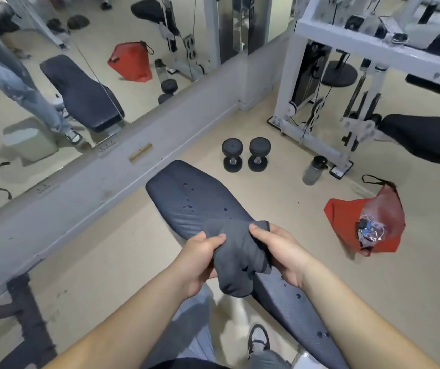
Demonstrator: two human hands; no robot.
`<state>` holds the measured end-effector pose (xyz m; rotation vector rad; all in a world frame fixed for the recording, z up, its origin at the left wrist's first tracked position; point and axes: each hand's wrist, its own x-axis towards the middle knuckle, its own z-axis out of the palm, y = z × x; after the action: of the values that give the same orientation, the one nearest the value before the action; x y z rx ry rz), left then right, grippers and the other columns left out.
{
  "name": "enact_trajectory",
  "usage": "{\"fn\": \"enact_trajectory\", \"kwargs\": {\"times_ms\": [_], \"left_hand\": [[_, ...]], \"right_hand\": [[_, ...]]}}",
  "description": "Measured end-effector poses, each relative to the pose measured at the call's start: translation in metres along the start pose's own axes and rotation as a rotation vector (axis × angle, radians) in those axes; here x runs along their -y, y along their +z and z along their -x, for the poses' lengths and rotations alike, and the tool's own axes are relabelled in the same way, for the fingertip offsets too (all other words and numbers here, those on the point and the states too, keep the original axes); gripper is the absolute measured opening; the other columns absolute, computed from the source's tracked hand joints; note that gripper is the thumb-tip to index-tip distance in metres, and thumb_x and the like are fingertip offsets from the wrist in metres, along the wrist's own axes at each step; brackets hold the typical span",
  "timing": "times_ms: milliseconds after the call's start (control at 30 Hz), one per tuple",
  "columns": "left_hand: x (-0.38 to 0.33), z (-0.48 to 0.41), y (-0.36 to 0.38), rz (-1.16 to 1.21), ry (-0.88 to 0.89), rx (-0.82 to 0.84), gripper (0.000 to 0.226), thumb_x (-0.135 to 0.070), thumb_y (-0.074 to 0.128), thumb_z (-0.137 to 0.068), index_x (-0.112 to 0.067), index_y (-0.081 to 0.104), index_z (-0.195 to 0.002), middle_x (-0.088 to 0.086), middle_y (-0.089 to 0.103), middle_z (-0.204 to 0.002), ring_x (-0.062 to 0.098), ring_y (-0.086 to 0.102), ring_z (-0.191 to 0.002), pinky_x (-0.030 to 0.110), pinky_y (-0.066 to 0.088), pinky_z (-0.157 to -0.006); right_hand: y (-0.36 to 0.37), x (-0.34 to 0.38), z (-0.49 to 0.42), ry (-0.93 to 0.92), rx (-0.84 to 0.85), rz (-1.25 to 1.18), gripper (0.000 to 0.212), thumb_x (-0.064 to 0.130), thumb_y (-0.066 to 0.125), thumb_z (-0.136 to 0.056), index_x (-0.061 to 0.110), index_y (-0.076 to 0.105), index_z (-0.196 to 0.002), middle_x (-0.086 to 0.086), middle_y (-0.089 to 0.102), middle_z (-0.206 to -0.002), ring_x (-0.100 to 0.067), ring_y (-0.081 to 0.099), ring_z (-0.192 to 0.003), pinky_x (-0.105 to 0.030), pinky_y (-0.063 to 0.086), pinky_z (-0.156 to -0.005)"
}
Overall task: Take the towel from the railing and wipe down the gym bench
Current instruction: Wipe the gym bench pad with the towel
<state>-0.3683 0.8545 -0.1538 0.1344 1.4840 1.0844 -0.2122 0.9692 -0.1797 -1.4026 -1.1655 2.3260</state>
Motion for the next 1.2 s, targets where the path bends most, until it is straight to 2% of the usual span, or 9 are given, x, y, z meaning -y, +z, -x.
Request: {"fn": "enact_trajectory", "kwargs": {"times_ms": [233, 400, 500, 600, 667, 800, 1000, 1100, 1200], "left_hand": [[-0.050, -0.065, -0.101, 0.042, -0.098, -0.005, 0.027, -0.015, 0.060, -0.101, -0.004, 0.071, -0.123, 0.009, 0.080, -0.116, 0.026, 0.076, -0.108, 0.041, 0.061, -0.091], [-0.084, -0.140, -0.206, 0.057, -0.162, 0.093, 0.025, -0.012, 0.057, -0.100, -0.004, 0.071, -0.119, 0.012, 0.079, -0.117, 0.029, 0.076, -0.109, 0.046, 0.057, -0.099], [-0.092, -0.184, -0.261, 0.017, -0.119, 0.167, 0.017, -0.006, 0.058, -0.098, -0.003, 0.065, -0.113, 0.013, 0.079, -0.115, 0.029, 0.076, -0.107, 0.042, 0.059, -0.088], [-0.097, -0.224, -0.297, -0.099, -0.045, 0.177, 0.042, -0.014, 0.068, -0.083, -0.004, 0.063, -0.123, 0.013, 0.076, -0.121, 0.030, 0.073, -0.112, 0.043, 0.060, -0.088], [-0.090, -0.254, -0.314, -0.128, -0.018, 0.147, 0.035, -0.013, 0.068, -0.084, -0.010, 0.066, -0.119, 0.012, 0.076, -0.118, 0.032, 0.073, -0.112, 0.047, 0.058, -0.094], [-0.064, -0.320, -0.325, -0.195, 0.055, 0.151, 0.026, -0.007, 0.059, -0.098, -0.024, 0.067, -0.117, -0.002, 0.078, -0.103, 0.017, 0.071, -0.089, 0.035, 0.051, -0.076], [-0.007, -0.419, -0.320, -0.109, 0.155, 0.321, 0.048, -0.016, 0.065, -0.094, -0.027, 0.056, -0.140, 0.006, 0.071, -0.135, 0.027, 0.067, -0.126, 0.042, 0.050, -0.106], [0.017, -0.459, -0.315, -0.115, 0.226, 0.388, 0.058, -0.006, 0.062, -0.090, -0.028, 0.054, -0.143, 0.004, 0.070, -0.137, 0.025, 0.066, -0.127, 0.036, 0.052, -0.103], [0.035, -0.489, -0.302, -0.161, 0.316, 0.426, 0.069, 0.006, 0.058, -0.092, -0.039, 0.053, -0.144, -0.002, 0.070, -0.136, 0.023, 0.066, -0.127, 0.045, 0.049, -0.110]], "right_hand": [[0.076, 0.031, -0.070, -0.089, -0.082, -0.058, 0.019, 0.017, 0.061, -0.105, 0.007, 0.066, -0.120, -0.009, 0.082, -0.108, -0.024, 0.081, -0.095, -0.033, 0.062, -0.073], [0.164, 0.026, -0.172, -0.103, -0.237, -0.070, 0.013, 0.025, 0.060, -0.106, 0.019, 0.061, -0.117, -0.008, 0.080, -0.114, -0.021, 0.080, -0.096, -0.041, 0.064, -0.079], [0.205, 0.019, -0.234, -0.093, -0.232, -0.004, 0.018, 0.036, 0.056, -0.106, 0.032, 0.060, -0.124, 0.002, 0.078, -0.119, -0.020, 0.078, -0.104, -0.048, 0.064, -0.091], [0.224, 0.006, -0.292, -0.074, -0.261, 0.016, 0.022, 0.037, 0.058, -0.105, 0.031, 0.061, -0.126, 0.002, 0.077, -0.123, -0.021, 0.078, -0.106, -0.048, 0.064, -0.092], [0.226, -0.008, -0.327, -0.070, -0.278, -0.009, 0.018, 0.035, 0.059, -0.105, 0.029, 0.063, -0.122, 0.001, 0.078, -0.120, -0.022, 0.078, -0.104, -0.047, 0.064, -0.089], [0.210, -0.042, -0.394, -0.132, -0.339, -0.020, 0.015, 0.031, 0.060, -0.106, 0.024, 0.063, -0.119, -0.002, 0.079, -0.117, -0.021, 0.078, -0.103, -0.043, 0.064, -0.089], [0.170, -0.089, -0.480, -0.249, -0.292, 0.055, 0.012, 0.037, 0.057, -0.106, 0.047, 0.062, -0.102, 0.023, 0.079, -0.101, 0.001, 0.076, -0.094, -0.024, 0.061, -0.078], [0.150, -0.113, -0.515, -0.305, -0.293, 0.099, 0.009, 0.036, 0.055, -0.107, 0.036, 0.064, -0.109, 0.007, 0.080, -0.111, -0.012, 0.076, -0.107, -0.037, 0.061, -0.093], [0.129, -0.129, -0.542, -0.390, -0.335, 0.129, 0.013, 0.035, 0.054, -0.108, 0.033, 0.064, -0.116, 0.004, 0.080, -0.112, -0.019, 0.076, -0.110, -0.045, 0.059, -0.097]]}}
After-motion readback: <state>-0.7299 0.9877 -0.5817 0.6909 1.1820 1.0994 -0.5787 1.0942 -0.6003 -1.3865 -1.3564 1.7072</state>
